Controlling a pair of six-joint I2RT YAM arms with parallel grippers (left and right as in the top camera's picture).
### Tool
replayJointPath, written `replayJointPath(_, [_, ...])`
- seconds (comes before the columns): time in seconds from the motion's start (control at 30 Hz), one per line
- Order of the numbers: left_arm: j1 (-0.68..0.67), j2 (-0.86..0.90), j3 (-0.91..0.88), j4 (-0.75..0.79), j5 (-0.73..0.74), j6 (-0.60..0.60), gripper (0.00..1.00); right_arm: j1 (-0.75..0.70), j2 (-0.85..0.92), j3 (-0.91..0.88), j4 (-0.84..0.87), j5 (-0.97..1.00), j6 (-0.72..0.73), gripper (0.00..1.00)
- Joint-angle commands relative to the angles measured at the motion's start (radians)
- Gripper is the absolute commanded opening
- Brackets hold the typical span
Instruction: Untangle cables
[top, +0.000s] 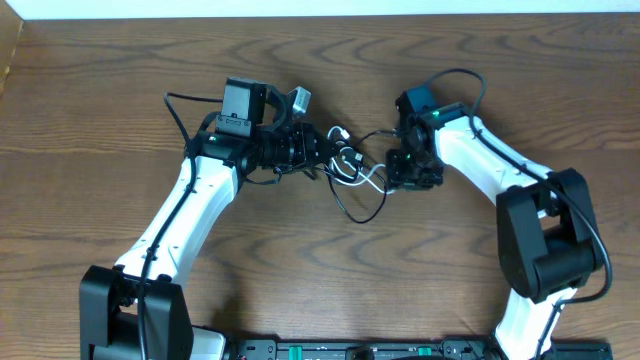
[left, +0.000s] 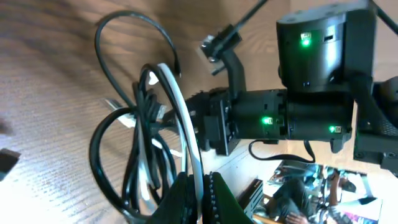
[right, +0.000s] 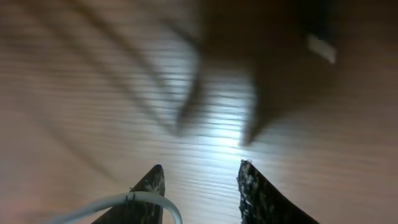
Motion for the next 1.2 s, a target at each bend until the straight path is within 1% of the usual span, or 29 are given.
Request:
replayJointPath(0.0, [0.030, -0.016, 0.023, -0.004, -0.034, -0.071, 0.07, -0.084, -0.014, 0.013, -0.051, 0.193, 0.025, 0.34])
replayJointPath(0.17, [0.061, -0.016, 0.022, -0.032, -0.088, -0.094, 0.07, -0.225, -0.026, 0.013, -0.133, 0.304, 0.021, 0.35])
replayJointPath(0.33, [0.074, -0.016, 0.022, -0.086, -0.140, -0.093, 0.08, -0.363, -0.026, 0.012, -0.169, 0.324, -0.002, 0.34])
replayJointPath(0.43, [0.074, -0.016, 0.022, -0.089, -0.145, -0.093, 0.08, -0.424, -0.026, 0.012, -0.181, 0.274, -0.033, 0.32])
replayJointPath(0.53, [0.074, -0.016, 0.022, -0.089, -0.149, -0.092, 0.07, -0.460, -0.026, 0.013, -0.180, 0.167, -0.102, 0.30])
replayJointPath(0.6, [0.074, -0.016, 0.022, -0.089, -0.149, -0.089, 0.07, -0.468, -0.026, 0.013, -0.181, 0.116, -0.136, 0.29])
replayJointPath(0.77, [0.071, -0.016, 0.013, -0.092, -0.148, -0.089, 0.07, -0.463, -0.026, 0.013, -0.173, 0.058, -0.174, 0.29])
replayJointPath(0.83, [0.066, -0.016, 0.011, -0.096, -0.148, -0.089, 0.07, -0.455, -0.026, 0.016, -0.163, -0.014, -0.220, 0.30])
replayJointPath(0.97, [0.064, -0.016, 0.011, -0.085, -0.131, -0.089, 0.08, -0.433, -0.045, 0.033, -0.139, -0.313, -0.405, 0.37])
replayJointPath(1.0, [0.064, -0.016, 0.011, -0.053, -0.089, -0.090, 0.07, -0.420, -0.066, 0.035, -0.124, -0.473, -0.490, 0.43])
replayJointPath(1.03, [0.064, -0.016, 0.011, -0.018, -0.041, -0.091, 0.07, -0.409, -0.083, 0.035, -0.113, -0.572, -0.538, 0.46])
replayJointPath(1.1, [0.064, -0.016, 0.011, 0.068, 0.065, -0.113, 0.08, -0.392, -0.112, 0.035, -0.089, -0.681, -0.573, 0.52])
replayJointPath(1.17, [0.064, -0.016, 0.011, 0.186, 0.183, -0.165, 0.08, -0.369, -0.152, 0.035, -0.049, -0.750, -0.575, 0.56])
